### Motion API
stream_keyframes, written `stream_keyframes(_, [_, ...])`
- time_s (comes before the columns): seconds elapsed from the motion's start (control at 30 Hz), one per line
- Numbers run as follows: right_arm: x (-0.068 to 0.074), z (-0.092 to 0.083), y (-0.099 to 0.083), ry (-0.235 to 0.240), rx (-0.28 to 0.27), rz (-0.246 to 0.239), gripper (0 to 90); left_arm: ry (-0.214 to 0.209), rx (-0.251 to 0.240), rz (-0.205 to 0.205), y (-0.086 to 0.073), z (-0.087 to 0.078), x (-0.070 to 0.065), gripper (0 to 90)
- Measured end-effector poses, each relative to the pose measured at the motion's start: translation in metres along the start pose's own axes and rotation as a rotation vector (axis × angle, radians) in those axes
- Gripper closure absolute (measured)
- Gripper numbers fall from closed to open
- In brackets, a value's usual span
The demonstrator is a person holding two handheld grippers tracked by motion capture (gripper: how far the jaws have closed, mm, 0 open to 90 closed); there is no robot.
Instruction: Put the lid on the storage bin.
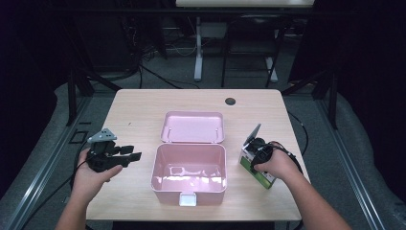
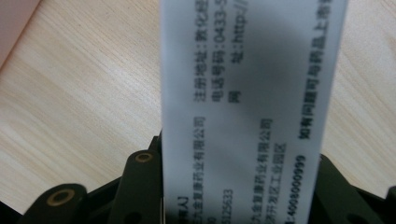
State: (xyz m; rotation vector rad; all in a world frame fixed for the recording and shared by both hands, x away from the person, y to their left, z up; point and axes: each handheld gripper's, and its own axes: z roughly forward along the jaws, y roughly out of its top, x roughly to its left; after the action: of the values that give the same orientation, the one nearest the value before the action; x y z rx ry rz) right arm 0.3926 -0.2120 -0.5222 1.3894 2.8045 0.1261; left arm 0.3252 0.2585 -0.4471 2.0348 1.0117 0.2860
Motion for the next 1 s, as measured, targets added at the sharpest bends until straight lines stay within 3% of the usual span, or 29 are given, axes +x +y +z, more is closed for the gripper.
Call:
stream_keyframes(0.3, [0.001, -0.0026, 0.0036, 0.0, 0.029, -0.007, 58.5, -0.002, 0.001, -0.002, -0.0004, 0.0003, 0.0001, 54.1])
stream_keyframes(1.0, [0.0042, -0.0054, 0.0037, 0.0, 0.037, -0.019, 63.2, -0.001, 0.005, 0.001, -0.0006, 0.0015, 0.0001, 54.3])
